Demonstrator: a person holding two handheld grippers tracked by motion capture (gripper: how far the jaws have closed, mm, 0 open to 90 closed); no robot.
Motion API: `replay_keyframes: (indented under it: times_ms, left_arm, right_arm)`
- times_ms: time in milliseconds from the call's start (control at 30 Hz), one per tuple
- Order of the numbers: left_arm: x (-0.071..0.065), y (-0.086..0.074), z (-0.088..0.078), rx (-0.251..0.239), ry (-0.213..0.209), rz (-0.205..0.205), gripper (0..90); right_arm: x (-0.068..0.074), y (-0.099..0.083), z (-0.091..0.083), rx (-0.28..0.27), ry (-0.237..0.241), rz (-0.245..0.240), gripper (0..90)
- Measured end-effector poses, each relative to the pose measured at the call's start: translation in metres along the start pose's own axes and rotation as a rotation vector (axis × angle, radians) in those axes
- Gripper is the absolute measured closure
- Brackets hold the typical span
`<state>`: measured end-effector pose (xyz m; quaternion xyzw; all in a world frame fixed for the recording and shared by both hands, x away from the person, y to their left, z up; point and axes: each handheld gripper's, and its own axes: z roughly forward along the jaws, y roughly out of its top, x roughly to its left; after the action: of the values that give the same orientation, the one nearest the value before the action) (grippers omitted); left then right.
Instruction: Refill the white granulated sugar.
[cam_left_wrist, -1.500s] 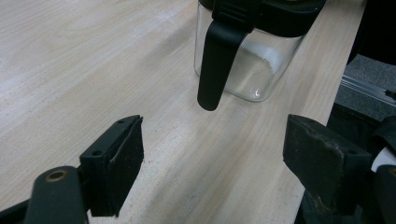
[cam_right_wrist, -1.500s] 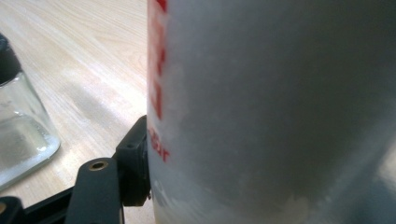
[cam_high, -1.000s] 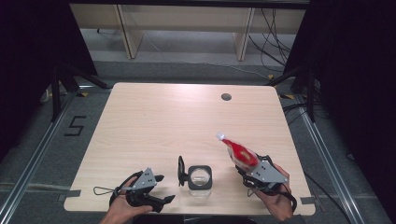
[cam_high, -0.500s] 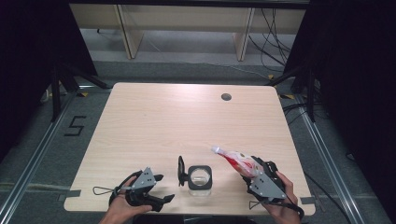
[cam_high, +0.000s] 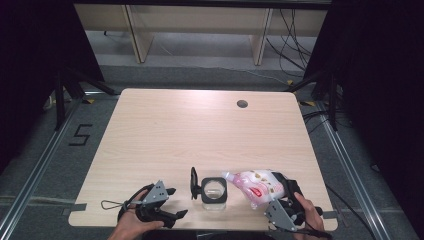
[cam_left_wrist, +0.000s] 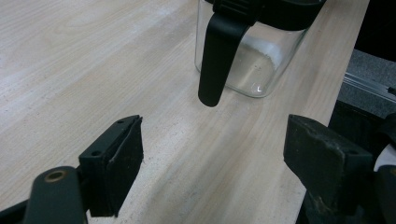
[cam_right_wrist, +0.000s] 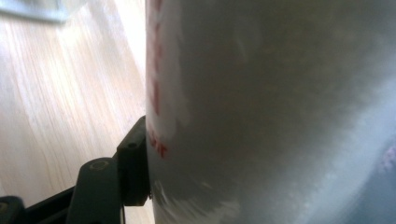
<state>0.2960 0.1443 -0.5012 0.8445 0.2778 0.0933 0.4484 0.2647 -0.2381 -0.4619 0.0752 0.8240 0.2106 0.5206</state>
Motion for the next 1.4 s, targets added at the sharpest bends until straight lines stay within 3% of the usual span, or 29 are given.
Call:
replay_keyframes:
  times_ms: [67, 233, 267, 300, 333, 367, 467, 567, 700, 733, 767, 800, 833, 867, 933, 1000, 1033, 1100, 1133, 1167, 1200, 1233, 1267, 1300, 1333, 1367, 1400]
  left_arm:
    - [0.001, 0.000, -0.001, 0.009, -0.001, 0.003, 19.4]
    - [-0.001, 0.000, 0.001, -0.005, -0.003, -0.013, 19.4]
    - [0.001, 0.001, 0.000, -0.003, -0.005, 0.015, 19.4]
    - [0.002, 0.001, 0.000, 0.003, -0.004, 0.030, 19.5]
    - [0.000, 0.000, 0.000, 0.003, -0.001, 0.007, 19.4]
    - [-0.001, 0.000, 0.001, -0.004, -0.003, -0.014, 19.5]
    - [0.000, 0.000, 0.000, 0.004, -0.001, 0.012, 19.4]
    - [0.000, 0.000, 0.001, 0.004, -0.004, -0.004, 19.5]
    - [0.000, 0.000, 0.000, 0.004, -0.002, 0.010, 19.5]
    - [0.000, 0.000, 0.001, 0.003, -0.001, -0.006, 19.5]
    - [0.000, 0.000, 0.001, 0.002, -0.001, -0.005, 19.5]
    - [0.000, 0.000, 0.001, 0.002, -0.002, -0.010, 19.5]
    - [0.000, 0.000, 0.000, 0.010, -0.001, -0.002, 19.5]
    - [-0.001, -0.001, 0.001, 0.002, -0.007, -0.016, 19.5]
    - [-0.001, 0.000, 0.002, -0.002, -0.009, -0.016, 19.5]
    - [-0.001, -0.001, 0.001, -0.001, -0.004, -0.015, 19.5]
    - [-0.001, -0.001, 0.001, -0.002, -0.004, -0.018, 19.5]
    - [-0.001, -0.001, 0.001, -0.003, -0.004, -0.018, 19.5]
    - [-0.001, -0.001, 0.001, -0.004, -0.006, -0.018, 19.5]
    - [0.000, 0.000, 0.001, 0.002, -0.002, -0.010, 19.5]
    - [-0.001, -0.001, 0.001, -0.001, -0.004, -0.015, 19.5]
    - [-0.001, -0.001, 0.001, -0.002, -0.004, -0.018, 19.5]
    - [0.000, -0.001, 0.001, 0.005, -0.003, -0.009, 19.5]
    - [0.000, -0.001, 0.001, 0.004, -0.003, -0.010, 19.5]
    - [0.000, -0.001, 0.001, 0.004, -0.003, -0.010, 19.5]
    - [0.000, -0.001, 0.001, 0.005, -0.002, -0.009, 19.5]
    - [0.000, -0.001, 0.001, 0.005, -0.002, -0.010, 19.5]
  right_arm:
    - [0.001, 0.001, 0.002, -0.005, -0.005, -0.050, 36.9]
    - [0.004, 0.003, 0.002, 0.008, -0.024, -0.102, 37.0]
    - [0.005, 0.004, -0.001, 0.025, -0.028, -0.101, 37.0]
    - [0.003, 0.004, 0.001, 0.011, -0.042, -0.165, 37.1]
    - [0.006, 0.003, 0.001, 0.027, -0.041, -0.129, 37.0]
    - [0.007, 0.003, 0.000, 0.038, -0.041, -0.123, 37.1]
    - [0.006, 0.003, 0.001, 0.034, -0.044, -0.144, 37.1]
    - [0.007, 0.005, 0.001, 0.045, -0.066, -0.214, 37.1]
    - [0.008, 0.004, 0.002, 0.037, -0.066, -0.233, 37.2]
    - [0.009, 0.005, 0.002, 0.046, -0.071, -0.235, 37.5]
    - [0.007, 0.006, 0.001, 0.048, -0.078, -0.283, 37.6]
    - [0.010, 0.005, 0.001, 0.059, -0.089, -0.275, 37.7]
    - [0.008, 0.007, 0.000, 0.059, -0.099, -0.337, 37.8]
    - [0.010, 0.006, 0.001, 0.056, -0.097, -0.308, 38.0]
    - [0.010, 0.006, 0.000, 0.059, -0.093, -0.296, 38.2]
    - [0.008, 0.010, 0.000, 0.057, -0.110, -0.387, 38.2]
    - [0.012, 0.007, 0.000, 0.069, -0.109, -0.340, 38.2]
    - [0.010, 0.009, -0.001, 0.060, -0.120, -0.368, 38.2]
    - [0.008, 0.011, -0.001, 0.065, -0.119, -0.413, 38.3]
    - [0.011, 0.009, -0.001, 0.068, -0.130, -0.382, 38.3]
    - [0.011, 0.010, -0.001, 0.065, -0.133, -0.390, 38.3]
    - [0.009, 0.012, -0.002, 0.058, -0.132, -0.442, 38.3]
    - [0.009, 0.012, -0.002, 0.058, -0.132, -0.442, 38.3]
    - [0.011, 0.010, -0.002, 0.060, -0.141, -0.412, 38.4]
    - [0.011, 0.011, -0.002, 0.073, -0.135, -0.433, 38.4]
    - [0.012, 0.010, -0.002, 0.067, -0.138, -0.419, 38.4]
    - [0.009, 0.013, -0.002, 0.069, -0.146, -0.506, 38.5]
